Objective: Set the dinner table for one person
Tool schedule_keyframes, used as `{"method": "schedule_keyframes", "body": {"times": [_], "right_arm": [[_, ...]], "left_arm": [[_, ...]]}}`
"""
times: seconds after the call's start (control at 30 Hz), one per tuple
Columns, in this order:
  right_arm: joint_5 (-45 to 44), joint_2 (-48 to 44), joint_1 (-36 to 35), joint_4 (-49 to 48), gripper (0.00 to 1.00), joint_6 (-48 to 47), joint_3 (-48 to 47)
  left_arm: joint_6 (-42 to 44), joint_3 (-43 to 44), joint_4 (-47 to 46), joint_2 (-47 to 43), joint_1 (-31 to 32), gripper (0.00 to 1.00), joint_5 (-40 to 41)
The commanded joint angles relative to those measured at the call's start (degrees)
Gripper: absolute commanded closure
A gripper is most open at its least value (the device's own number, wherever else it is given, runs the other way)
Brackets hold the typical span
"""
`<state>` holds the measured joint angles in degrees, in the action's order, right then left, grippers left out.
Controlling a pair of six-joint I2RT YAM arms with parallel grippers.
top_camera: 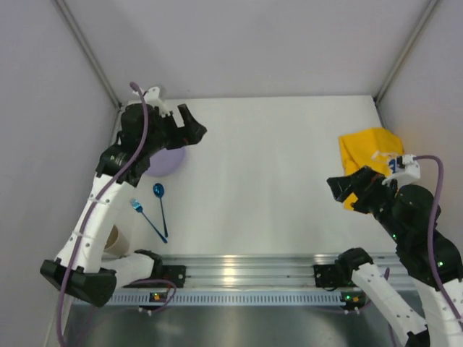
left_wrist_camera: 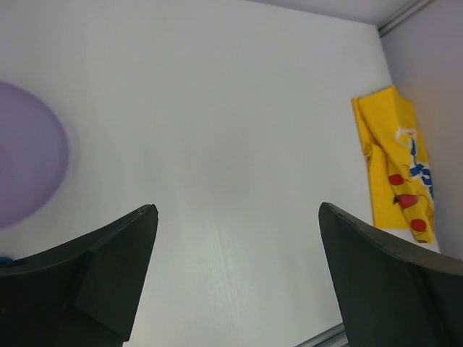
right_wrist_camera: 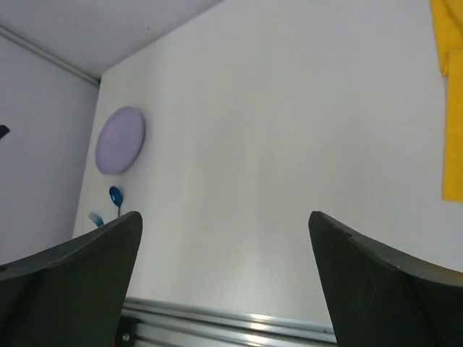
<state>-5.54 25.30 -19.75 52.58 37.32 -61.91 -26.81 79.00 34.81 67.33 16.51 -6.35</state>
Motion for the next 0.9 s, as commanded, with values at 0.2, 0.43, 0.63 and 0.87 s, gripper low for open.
{"method": "schedule_keyframes", "body": {"times": [0.2,0.43,0.63,0.87], "right_arm": [[9.16,10.62,-0.29,2.97,0.00,-3.82,5.13],[-6.73,35.76,1.63,10.53,0.00,-4.80,4.25],[-4.48,47.11,15.40,3.25,0.00,-7.17,5.57],[-7.73,61.26,28.70,-4.84,0.00,-13.06,2.94]], "left_arm": [[-21.87,-12.55,-16.95,1.38,-1.66,0.01,-19.03],[-8.80,-3.86,4.63,10.71,9.49,0.06,-1.06],[-8.78,-8.15,7.38,9.67,18.19,0.10,1.42],[-10.81,-12.03,7.38,4.13,22.86,0.11,0.72]]}}
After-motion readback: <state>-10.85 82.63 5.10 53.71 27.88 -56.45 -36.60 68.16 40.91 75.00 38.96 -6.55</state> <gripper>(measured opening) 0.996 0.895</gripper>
